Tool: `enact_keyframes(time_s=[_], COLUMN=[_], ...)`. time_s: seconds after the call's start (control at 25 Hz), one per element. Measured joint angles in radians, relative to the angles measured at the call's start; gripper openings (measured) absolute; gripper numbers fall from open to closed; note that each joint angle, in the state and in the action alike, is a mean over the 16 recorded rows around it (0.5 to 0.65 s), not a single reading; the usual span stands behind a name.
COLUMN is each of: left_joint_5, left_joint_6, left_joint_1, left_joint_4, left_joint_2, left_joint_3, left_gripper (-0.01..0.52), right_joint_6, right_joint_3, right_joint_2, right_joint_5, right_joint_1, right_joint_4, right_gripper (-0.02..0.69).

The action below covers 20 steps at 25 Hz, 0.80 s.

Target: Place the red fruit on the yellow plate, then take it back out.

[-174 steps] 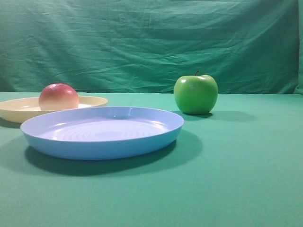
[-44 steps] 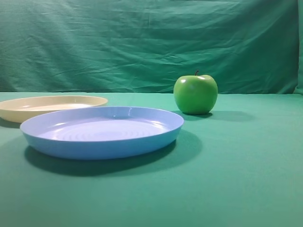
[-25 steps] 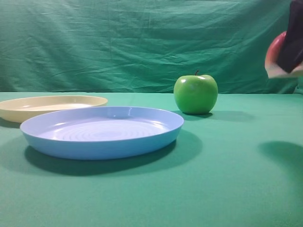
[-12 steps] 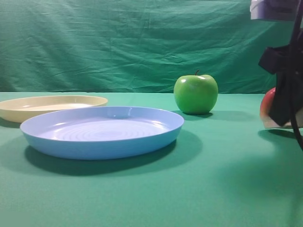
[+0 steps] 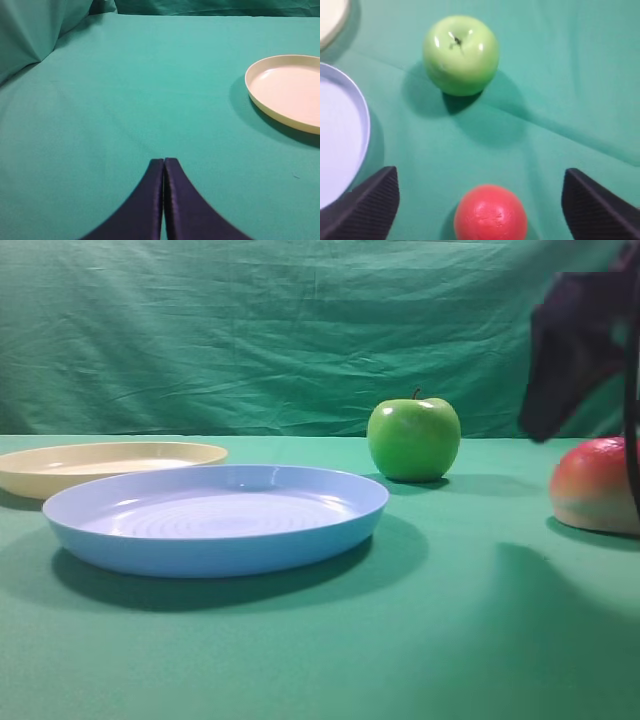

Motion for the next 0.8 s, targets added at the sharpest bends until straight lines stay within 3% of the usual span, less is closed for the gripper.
enact_keyframes(time_s=[0.48,0.64,0.8], left_joint_5=[0.000,0.000,0.000], left_joint_6=[0.000,0.000,0.000], left_joint_1=[0.000,0.000,0.000], left_joint_4=[0.000,0.000,0.000], left_joint_2=[0.000,0.000,0.000], left_joint_3=[0.000,0.000,0.000], left_gripper=[0.000,0.000,0.000], right_joint_6=[0.001,0.001,0.003], right_joint_3=[-0.041,-0.029,0.004], right_joint_2=[-0.399,-0.520,-0.641], right_joint_5=[0.290,0.342,0.363], right_joint_1=[0.000,0.000,0.000], right_joint_4=[0.008,0.032,0.064], right_gripper=[0.087,0.014,0.000])
